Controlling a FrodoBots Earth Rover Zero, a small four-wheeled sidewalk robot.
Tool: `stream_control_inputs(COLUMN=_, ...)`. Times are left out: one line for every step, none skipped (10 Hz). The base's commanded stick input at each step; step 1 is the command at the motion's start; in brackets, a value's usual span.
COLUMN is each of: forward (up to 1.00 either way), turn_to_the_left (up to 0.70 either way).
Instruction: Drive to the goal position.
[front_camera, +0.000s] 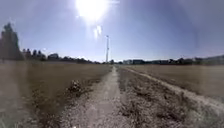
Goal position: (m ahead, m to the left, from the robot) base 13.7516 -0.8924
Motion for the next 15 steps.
stream_control_inputs(forward=0.85, turn_to_the_left=-0.02)
stream_control_inputs(forward=0.85, turn_to_the_left=-0.19)
stream_control_inputs(forward=0.85, turn_to_the_left=-0.32)
stream_control_inputs(forward=0.85, turn_to_the_left=-0.32)
stream_control_inputs(forward=0.85, turn_to_the_left=-0.19)
stream_control_inputs(forward=0.85, turn_to_the_left=-0.07)
stream_control_inputs(forward=0.85, turn_to_the_left=0.0)
stream_control_inputs(forward=0.85, turn_to_the_left=0.0)
stream_control_inputs(forward=0.85, turn_to_the_left=-0.01)
stream_control_inputs(forward=0.85, turn_to_the_left=-0.02)
stream_control_inputs(forward=0.85, turn_to_the_left=-0.04)
stream_control_inputs(forward=0.85, turn_to_the_left=-0.05)
stream_control_inputs(forward=0.85, turn_to_the_left=-0.05)
stream_control_inputs(forward=0.85, turn_to_the_left=-0.05)
stream_control_inputs(forward=0.85, turn_to_the_left=0.0)
